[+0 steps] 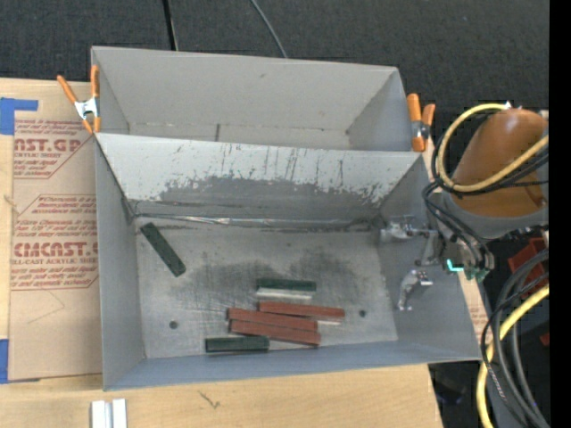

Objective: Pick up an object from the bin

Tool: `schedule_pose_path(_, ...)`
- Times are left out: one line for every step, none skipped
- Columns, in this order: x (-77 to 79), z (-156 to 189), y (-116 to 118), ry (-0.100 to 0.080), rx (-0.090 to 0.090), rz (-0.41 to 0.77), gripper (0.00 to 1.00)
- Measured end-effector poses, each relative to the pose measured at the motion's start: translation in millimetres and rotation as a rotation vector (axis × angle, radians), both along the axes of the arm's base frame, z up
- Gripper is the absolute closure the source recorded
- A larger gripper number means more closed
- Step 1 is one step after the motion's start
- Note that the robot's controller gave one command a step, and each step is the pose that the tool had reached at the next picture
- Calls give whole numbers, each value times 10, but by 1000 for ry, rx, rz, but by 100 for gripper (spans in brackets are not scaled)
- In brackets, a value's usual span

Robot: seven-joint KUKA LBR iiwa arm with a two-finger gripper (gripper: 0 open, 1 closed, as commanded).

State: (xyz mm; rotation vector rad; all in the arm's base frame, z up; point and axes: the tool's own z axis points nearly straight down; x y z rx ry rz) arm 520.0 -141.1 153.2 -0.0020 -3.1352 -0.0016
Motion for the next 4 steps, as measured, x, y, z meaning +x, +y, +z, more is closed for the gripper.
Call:
schedule_pose_path(21,41,5,-8,-2,2,0)
schedule_pose_path(-269,-618,744,-6,1,175,100)
schedule_pose_path(-269,-618,742,-6,0,175,100)
schedule_pose_path(-275,-223,735,-6,0,169,100)
